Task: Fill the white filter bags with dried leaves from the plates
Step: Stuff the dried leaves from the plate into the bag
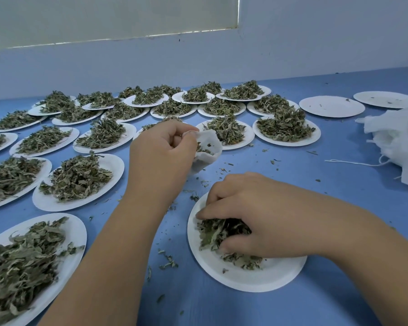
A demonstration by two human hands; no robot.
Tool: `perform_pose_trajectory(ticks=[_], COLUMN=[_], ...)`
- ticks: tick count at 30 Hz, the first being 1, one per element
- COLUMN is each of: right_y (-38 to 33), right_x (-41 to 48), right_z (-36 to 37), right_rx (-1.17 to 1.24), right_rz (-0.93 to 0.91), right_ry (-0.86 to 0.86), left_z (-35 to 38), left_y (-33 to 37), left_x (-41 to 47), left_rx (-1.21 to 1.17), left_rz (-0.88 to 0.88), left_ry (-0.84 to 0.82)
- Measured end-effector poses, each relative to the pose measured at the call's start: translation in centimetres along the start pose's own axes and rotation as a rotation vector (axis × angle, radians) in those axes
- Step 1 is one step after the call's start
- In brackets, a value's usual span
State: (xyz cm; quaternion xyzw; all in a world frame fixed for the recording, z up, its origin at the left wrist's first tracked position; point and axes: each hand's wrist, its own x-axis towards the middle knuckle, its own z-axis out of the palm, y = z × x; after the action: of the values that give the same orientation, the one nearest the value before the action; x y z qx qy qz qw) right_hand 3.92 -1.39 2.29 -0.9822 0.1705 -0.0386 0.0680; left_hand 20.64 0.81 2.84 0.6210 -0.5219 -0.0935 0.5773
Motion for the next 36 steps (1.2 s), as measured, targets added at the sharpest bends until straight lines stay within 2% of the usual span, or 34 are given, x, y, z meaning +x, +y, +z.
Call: perform_pose_trajectory(ticks=[18, 31, 36], right_y=[-0.5, 0.9, 1.3], right_x=[0.2, -0.1, -0.5], right_z=[0.5, -0.8, -1.4], right_rx=[-0.022, 0.524, 0.690], right_rz=[-0.047, 0.129, 0.125], right_ry=[0.048, 0.301, 0.413], left_z=[-0.1, 0.0, 0.2], left_y=[0.4, 0.0, -0.2], left_x=[-0.3, -0.2, -0.4], left_rx=[-0.093, -0.002, 0.043], left_rz=[-0.040, 0.022, 0.057], left_ry=[-0.027, -0.024, -0.039])
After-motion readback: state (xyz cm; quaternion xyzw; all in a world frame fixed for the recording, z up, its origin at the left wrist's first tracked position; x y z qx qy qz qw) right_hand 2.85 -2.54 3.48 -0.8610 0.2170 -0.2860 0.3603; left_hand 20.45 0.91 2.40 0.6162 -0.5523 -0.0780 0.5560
